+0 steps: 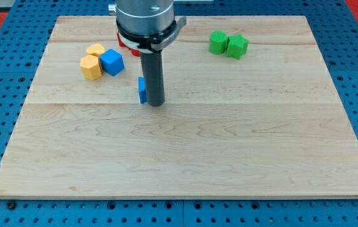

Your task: Move your arm parallel to the left of the yellow heart

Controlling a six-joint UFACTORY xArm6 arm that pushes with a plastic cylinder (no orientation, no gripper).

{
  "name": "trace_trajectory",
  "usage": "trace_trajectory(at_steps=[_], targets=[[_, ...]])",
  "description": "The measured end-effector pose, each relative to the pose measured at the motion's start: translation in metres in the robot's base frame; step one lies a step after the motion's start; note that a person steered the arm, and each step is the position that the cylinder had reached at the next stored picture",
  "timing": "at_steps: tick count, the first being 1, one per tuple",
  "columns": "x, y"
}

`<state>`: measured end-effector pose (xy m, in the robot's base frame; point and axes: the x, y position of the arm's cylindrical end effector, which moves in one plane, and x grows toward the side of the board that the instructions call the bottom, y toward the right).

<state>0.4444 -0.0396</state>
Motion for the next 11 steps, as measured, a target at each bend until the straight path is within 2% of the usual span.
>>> trace_trajectory(at_steps=[2,4,5,6,7,8,9,11], targets=[[-0.058,-0.073],[-0.050,-0.066],[-0.007,-0.111],[-0.026,-0.257],[-0.081,-0.262],[-0.139,-0.226],[-0.164,-0.176],[-0.167,-0.036]])
